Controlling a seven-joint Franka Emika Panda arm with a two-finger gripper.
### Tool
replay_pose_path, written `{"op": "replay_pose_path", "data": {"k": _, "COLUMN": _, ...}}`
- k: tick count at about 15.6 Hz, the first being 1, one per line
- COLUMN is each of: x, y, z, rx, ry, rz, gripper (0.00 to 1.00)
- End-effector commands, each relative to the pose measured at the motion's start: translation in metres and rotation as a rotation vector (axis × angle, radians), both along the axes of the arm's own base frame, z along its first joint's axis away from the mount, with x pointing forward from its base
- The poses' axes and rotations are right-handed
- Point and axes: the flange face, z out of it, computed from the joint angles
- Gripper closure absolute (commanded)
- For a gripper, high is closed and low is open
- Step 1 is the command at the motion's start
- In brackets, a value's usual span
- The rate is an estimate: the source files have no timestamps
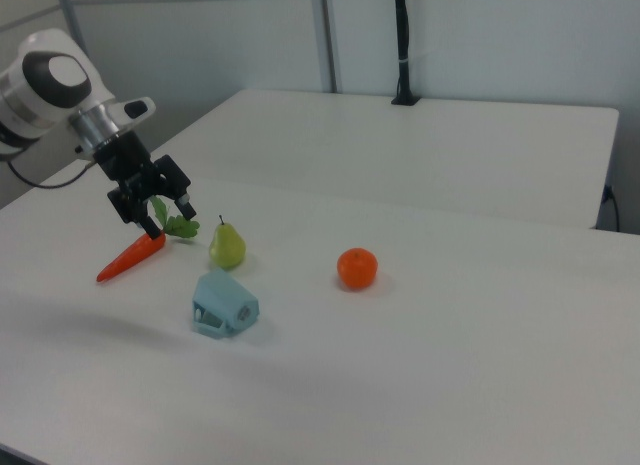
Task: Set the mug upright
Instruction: 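Lower the open gripper over the mug's base and close on it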
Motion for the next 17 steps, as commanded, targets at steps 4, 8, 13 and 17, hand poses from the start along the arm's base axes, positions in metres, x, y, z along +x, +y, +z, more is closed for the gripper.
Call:
{"op": "replay_pose_path", "data": {"k": 4, "x": 0.031, "y": 0.037, "z": -0.079, "rx": -0.207, "ry": -0.012, "rz": -0.058, "gripper": 0.00}}
{"op": "replay_pose_path", "data": {"k": 8, "x": 0.046, "y": 0.036, "z": -0.116, "rx": -0.228, "ry": -0.084, "rz": -0.172, "gripper": 0.00}}
{"op": "replay_pose_path", "data": {"k": 13, "x": 0.052, "y": 0.040, "z": -0.157, "rx": -0.246, "ry": -0.113, "rz": -0.211, "gripper": 0.00}}
{"op": "replay_pose_path", "data": {"k": 17, "x": 0.060, "y": 0.017, "z": -0.166, "rx": -0.284, "ry": -0.108, "rz": -0.228, "gripper": 0.14}}
